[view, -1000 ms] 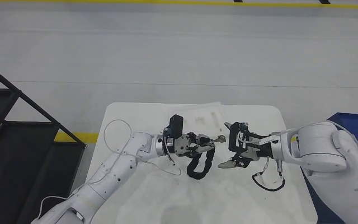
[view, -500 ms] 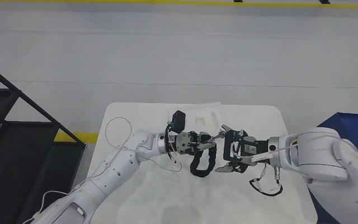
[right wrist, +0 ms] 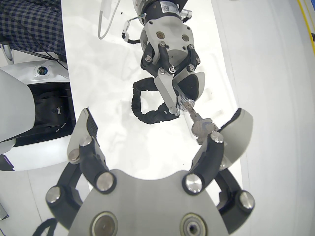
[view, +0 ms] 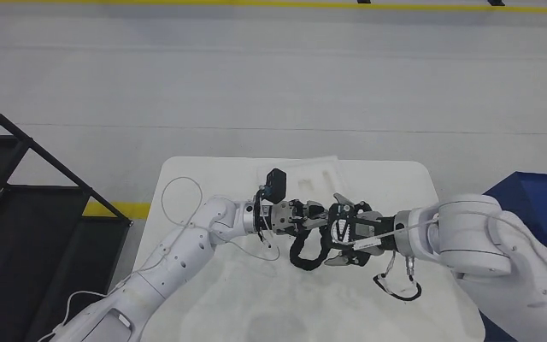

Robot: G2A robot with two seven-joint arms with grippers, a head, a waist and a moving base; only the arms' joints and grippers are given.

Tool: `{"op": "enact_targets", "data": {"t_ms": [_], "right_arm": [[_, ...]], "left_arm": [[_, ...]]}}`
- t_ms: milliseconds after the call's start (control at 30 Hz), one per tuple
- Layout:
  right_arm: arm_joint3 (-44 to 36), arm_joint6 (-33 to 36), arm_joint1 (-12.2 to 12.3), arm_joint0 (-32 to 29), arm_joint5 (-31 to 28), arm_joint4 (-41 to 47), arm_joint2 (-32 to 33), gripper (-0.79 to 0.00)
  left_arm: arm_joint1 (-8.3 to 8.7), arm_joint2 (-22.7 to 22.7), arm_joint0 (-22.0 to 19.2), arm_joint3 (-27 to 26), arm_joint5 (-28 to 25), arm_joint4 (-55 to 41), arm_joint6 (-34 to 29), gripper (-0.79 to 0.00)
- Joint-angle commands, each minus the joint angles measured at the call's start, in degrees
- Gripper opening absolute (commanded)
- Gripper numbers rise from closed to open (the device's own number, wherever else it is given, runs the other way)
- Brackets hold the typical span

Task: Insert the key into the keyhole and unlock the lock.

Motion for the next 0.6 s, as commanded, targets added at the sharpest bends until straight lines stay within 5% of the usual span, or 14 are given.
{"op": "enact_targets", "data": {"t_ms": [0, 567], "right_arm": [[0.0, 0.8, 0.0, 0.4, 0.4, -0.3, -0.5, 0.0], [1.5, -0.3, 0.8, 1.6, -0.5, 1.7, 2.7, 0.0]], "left_arm": [[-0.03, -0.2, 0.1, -0.2, 0.0, 0.3, 0.2, -0.785], [0.02, -0.9, 0.4, -0.6, 0.0, 6.6, 2.8, -0.785]]}}
